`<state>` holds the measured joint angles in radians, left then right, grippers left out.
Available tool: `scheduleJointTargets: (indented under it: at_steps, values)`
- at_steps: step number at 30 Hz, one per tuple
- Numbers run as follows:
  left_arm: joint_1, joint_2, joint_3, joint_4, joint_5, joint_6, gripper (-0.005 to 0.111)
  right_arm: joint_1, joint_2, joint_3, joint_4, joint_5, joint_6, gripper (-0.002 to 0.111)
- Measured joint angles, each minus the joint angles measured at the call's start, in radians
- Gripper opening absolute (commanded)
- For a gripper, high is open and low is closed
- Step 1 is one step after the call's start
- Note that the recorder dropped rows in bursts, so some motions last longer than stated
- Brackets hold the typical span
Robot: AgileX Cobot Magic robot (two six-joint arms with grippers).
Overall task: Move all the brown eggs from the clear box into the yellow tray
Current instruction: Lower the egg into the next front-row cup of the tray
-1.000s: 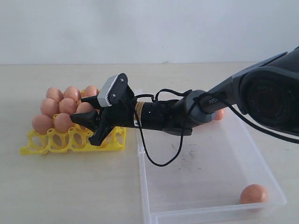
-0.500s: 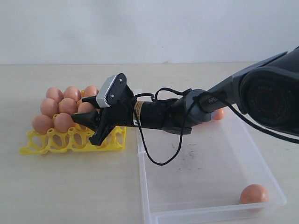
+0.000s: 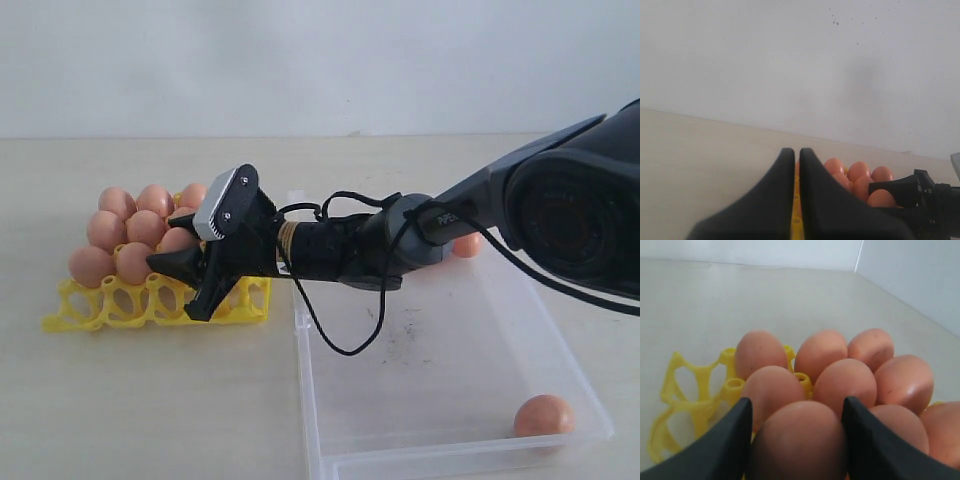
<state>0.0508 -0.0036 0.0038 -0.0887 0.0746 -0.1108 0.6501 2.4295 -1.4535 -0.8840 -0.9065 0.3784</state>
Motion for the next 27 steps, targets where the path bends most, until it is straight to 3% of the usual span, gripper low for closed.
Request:
scheduleJointTargets:
  at_steps: [10, 14, 20, 27]
  values:
    - [0.000, 0.000, 0.000, 0.000, 0.000, 0.000, 0.004, 0.000, 0.004, 0.000, 0.030, 0.000, 0.000, 0.003]
    - [0.000, 0.000, 0.000, 0.000, 0.000, 0.000, 0.004, 0.000, 0.006, 0.000, 0.030, -0.011, -0.002, 0.020]
    - [0.000, 0.000, 0.000, 0.000, 0.000, 0.000, 0.004, 0.000, 0.006, 0.000, 0.035, -0.013, -0.002, 0.056]
    - [0.000, 0.000, 0.000, 0.000, 0.000, 0.000, 0.004, 0.000, 0.006, 0.000, 0.064, -0.020, -0.004, 0.059]
